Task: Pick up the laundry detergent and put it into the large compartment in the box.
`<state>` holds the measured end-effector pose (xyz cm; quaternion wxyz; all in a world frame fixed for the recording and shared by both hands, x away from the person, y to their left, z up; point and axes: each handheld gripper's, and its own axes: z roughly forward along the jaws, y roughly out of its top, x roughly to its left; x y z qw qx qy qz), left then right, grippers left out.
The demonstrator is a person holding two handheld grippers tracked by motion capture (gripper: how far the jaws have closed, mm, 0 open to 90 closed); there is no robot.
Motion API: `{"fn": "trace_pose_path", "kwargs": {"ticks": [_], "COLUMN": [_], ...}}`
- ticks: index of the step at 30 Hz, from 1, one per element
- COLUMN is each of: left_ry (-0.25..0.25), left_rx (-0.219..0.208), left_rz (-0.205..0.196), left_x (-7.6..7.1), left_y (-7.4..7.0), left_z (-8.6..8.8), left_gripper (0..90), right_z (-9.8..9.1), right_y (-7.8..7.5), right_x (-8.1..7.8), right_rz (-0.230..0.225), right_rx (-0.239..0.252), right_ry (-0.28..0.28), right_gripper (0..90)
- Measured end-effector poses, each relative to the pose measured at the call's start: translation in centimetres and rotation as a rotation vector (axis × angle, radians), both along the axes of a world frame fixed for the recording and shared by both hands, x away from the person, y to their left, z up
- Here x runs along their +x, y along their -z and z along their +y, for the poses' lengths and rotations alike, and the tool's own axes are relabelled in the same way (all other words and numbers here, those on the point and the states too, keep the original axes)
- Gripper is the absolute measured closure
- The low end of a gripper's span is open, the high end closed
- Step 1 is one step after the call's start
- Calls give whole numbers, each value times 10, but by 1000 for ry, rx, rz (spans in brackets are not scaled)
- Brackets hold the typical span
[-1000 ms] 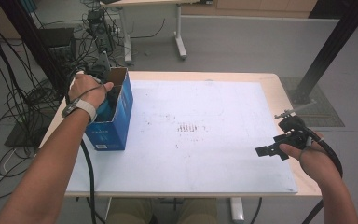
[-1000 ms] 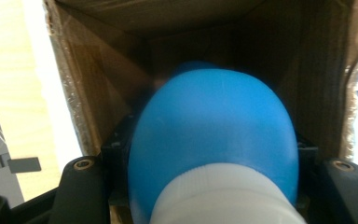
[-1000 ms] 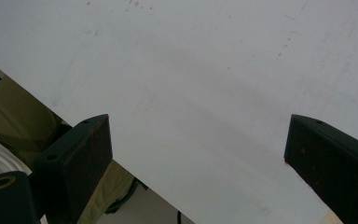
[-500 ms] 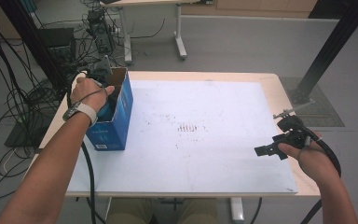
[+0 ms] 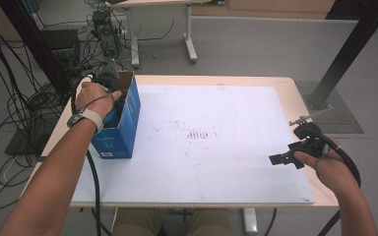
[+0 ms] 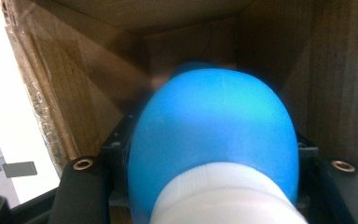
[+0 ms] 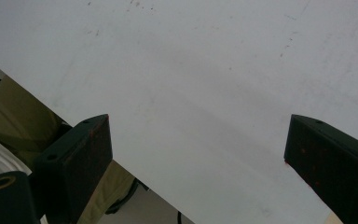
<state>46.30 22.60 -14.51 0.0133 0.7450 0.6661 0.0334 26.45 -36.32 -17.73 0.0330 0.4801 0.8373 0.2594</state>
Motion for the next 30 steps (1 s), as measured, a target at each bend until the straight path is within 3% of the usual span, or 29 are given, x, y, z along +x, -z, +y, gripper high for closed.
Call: {"fn": "trace_pose_path", "kwargs": {"ticks": [30], "left_ry": [-6], "left_rx": [-6], "left_rz": [9], "left_x": [0], "left_y": [0], "left_z": [3], "left_gripper": [380], "right_z": [1], "right_y": [-1], "right_x": [0], "right_rz": [-2], "right_rx": [-1], "right_ry": [-1], "right_gripper": [75]}}
